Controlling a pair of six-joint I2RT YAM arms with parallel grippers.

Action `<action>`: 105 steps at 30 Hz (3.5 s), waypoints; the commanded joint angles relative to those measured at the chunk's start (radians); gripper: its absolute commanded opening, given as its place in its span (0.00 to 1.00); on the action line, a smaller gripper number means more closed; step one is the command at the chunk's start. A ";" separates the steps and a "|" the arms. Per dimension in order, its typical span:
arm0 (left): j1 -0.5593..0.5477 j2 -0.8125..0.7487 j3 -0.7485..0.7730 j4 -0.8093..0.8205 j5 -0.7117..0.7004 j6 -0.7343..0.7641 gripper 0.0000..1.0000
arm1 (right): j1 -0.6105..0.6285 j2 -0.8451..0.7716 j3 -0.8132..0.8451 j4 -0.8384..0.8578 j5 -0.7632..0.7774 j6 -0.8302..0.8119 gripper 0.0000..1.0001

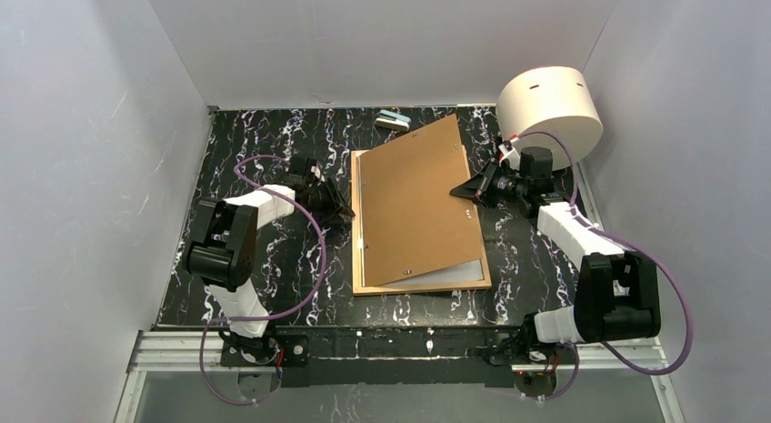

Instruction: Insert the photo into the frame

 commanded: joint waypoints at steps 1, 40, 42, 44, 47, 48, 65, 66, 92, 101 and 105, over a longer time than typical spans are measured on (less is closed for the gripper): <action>-0.008 0.010 -0.028 -0.010 -0.031 0.014 0.37 | 0.004 0.031 0.053 -0.029 -0.044 -0.009 0.01; -0.024 0.045 -0.053 -0.035 -0.074 0.037 0.26 | -0.025 0.026 0.088 -0.125 -0.137 0.046 0.01; -0.023 0.046 -0.054 -0.034 -0.074 0.038 0.26 | -0.025 0.031 0.085 -0.129 -0.131 0.037 0.01; -0.023 0.047 -0.053 -0.035 -0.074 0.038 0.25 | -0.025 0.036 0.081 -0.140 -0.121 0.026 0.01; -0.024 0.050 -0.052 -0.035 -0.072 0.038 0.25 | -0.025 0.043 0.071 -0.159 -0.114 0.023 0.01; -0.023 0.051 -0.051 -0.035 -0.072 0.037 0.25 | -0.025 0.046 0.069 -0.175 -0.107 0.016 0.01; -0.023 0.075 -0.038 -0.028 -0.070 0.054 0.24 | -0.052 0.161 0.122 -0.340 -0.177 -0.182 0.01; -0.023 0.077 -0.038 -0.025 -0.069 0.057 0.24 | -0.052 0.172 0.130 -0.357 -0.173 -0.197 0.01; -0.023 0.087 -0.023 -0.023 -0.091 0.069 0.29 | -0.052 0.165 0.255 -0.602 0.105 -0.236 0.01; -0.023 0.076 0.008 -0.043 -0.094 0.091 0.30 | -0.052 -0.012 0.329 -0.317 0.037 -0.142 0.01; -0.023 0.068 0.021 -0.046 -0.083 0.093 0.33 | -0.053 -0.058 0.362 -0.280 0.071 -0.112 0.01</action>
